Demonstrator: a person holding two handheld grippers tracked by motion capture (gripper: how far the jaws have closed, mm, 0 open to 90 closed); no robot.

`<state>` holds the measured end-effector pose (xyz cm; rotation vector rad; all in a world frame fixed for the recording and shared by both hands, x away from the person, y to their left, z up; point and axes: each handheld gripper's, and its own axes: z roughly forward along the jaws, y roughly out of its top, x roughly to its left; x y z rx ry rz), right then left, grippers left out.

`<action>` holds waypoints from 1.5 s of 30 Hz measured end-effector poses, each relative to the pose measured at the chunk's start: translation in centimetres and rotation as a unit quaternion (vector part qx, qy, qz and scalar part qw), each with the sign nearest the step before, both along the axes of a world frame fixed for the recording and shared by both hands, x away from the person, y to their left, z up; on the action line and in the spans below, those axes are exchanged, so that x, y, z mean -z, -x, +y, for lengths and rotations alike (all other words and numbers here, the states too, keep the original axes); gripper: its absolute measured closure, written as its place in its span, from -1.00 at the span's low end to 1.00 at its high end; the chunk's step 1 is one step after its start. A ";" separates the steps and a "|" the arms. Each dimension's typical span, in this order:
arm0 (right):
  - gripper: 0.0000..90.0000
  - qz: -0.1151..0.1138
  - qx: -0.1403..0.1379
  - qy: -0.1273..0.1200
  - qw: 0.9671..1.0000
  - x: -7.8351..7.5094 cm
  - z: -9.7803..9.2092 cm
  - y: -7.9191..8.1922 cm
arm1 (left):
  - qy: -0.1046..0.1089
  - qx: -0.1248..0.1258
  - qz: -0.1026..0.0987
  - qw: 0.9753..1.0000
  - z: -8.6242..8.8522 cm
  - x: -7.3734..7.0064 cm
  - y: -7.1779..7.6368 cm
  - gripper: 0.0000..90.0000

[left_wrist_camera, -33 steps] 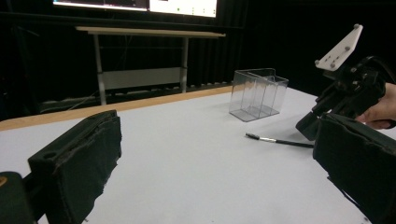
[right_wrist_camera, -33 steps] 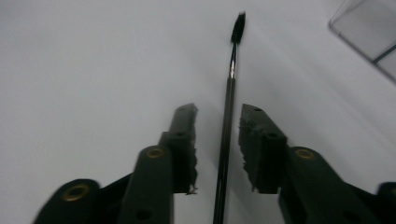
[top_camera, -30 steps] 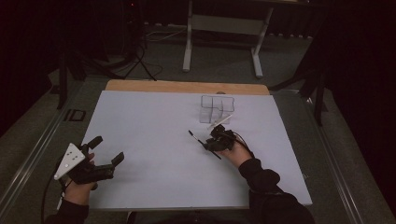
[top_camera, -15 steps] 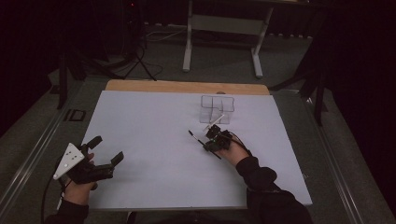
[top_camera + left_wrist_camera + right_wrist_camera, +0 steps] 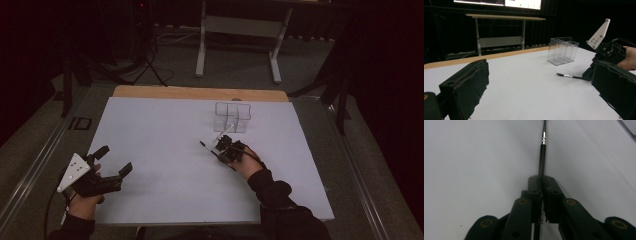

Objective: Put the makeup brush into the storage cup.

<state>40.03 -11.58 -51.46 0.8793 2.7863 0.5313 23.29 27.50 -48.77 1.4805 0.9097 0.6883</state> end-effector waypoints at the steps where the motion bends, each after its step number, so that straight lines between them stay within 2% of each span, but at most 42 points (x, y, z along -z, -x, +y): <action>1: 0.89 -0.001 0.001 0.002 1.000 0.0 0.1 0.1 | 0.000 0.000 0.000 1.000 0.0 0.0 0.0 -0.97; 7: 0.91 0.007 0.011 -0.010 1.000 0.0 -0.2 -0.1 | 0.002 0.000 0.001 1.000 0.0 0.0 0.0 -0.97; 9: 0.91 0.002 0.016 -0.017 1.000 -0.1 -0.5 -0.2 | 0.002 0.000 0.000 1.000 0.0 0.0 0.0 -0.97; 11: 0.91 0.005 0.028 -0.033 0.999 -0.5 -1.0 -0.4 | 0.002 -0.001 0.001 1.000 0.1 0.1 0.0 -0.96; 15: 0.91 0.012 0.031 -0.052 0.998 -1.1 -1.7 -0.6 | 0.001 0.001 0.002 1.000 0.0 0.0 -0.1 -0.96; 26: 0.91 0.010 0.035 -0.089 0.995 -2.8 -3.1 -0.4 | 0.001 0.000 0.004 1.000 -0.1 0.0 -0.1 -0.97; 30: 0.91 0.004 0.031 -0.117 0.993 -3.9 -3.9 0.0 | 0.004 0.003 0.008 1.000 -0.3 0.0 -0.2 -0.96; 33: 0.91 -0.004 0.026 -0.128 0.991 -4.6 -4.3 0.4 | 0.007 0.006 0.006 1.000 -0.5 -0.2 -0.1 -0.97; 37: 0.91 -0.014 0.025 -0.154 0.988 -5.7 -5.2 1.1 | 0.008 0.015 0.007 1.000 -1.0 -0.7 -0.2 -0.96; 38: 0.91 -0.015 0.025 -0.157 0.987 -5.9 -5.3 1.2 | 0.008 0.018 0.007 1.000 -1.1 -0.8 -0.2 -0.97; 39: 0.91 -0.014 0.026 -0.168 0.985 -6.1 -5.6 1.3 | 0.011 0.021 0.007 1.000 -1.2 -0.9 -0.2 -0.96; 40: 0.91 -0.014 0.026 -0.168 0.985 -6.1 -5.6 1.3 | 0.011 0.023 0.005 1.000 -1.3 -1.1 -0.2 -0.96; 45: 0.91 -0.028 0.026 -0.193 0.980 -6.6 -6.6 1.9 | 0.016 0.039 0.016 0.999 -2.3 -1.9 -0.7 -0.96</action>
